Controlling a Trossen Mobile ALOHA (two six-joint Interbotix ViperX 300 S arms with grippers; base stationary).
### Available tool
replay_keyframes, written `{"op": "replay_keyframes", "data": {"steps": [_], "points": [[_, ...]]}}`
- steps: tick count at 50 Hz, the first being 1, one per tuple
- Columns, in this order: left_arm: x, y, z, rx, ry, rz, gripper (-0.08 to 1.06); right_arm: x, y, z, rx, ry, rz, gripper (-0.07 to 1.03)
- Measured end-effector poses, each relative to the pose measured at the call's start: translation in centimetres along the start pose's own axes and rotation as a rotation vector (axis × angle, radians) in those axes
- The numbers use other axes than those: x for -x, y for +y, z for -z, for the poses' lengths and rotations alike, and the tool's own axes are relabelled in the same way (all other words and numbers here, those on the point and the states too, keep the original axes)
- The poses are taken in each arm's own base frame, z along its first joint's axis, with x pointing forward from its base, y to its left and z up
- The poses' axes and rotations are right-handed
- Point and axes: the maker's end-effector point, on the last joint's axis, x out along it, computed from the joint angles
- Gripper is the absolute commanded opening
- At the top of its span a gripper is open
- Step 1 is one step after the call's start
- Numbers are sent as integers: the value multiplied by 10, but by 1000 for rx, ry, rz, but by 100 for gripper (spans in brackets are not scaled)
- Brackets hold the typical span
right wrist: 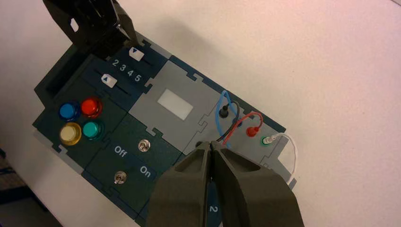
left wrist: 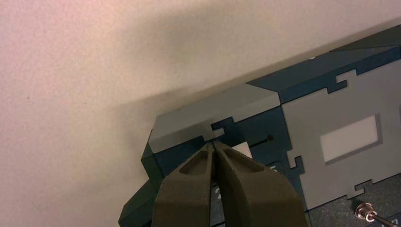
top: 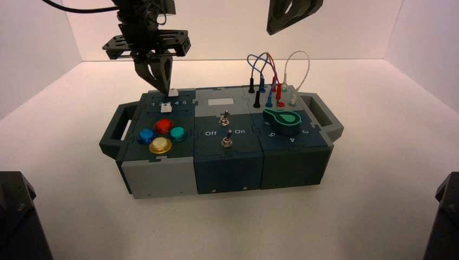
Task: Move the top slider to position 4.
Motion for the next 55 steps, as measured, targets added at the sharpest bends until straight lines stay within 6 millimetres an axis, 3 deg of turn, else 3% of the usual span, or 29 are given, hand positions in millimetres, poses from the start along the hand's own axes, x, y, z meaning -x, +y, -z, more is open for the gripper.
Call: {"op": "replay_keyframes", "data": {"steps": [29, 55], "points": [[-3, -12, 3, -33, 12, 6, -3, 1, -1, -2, 6, -7, 3, -2], [1, -1, 7, -30, 9, -10, -3, 1, -1, -2, 13, -7, 8, -2]]}}
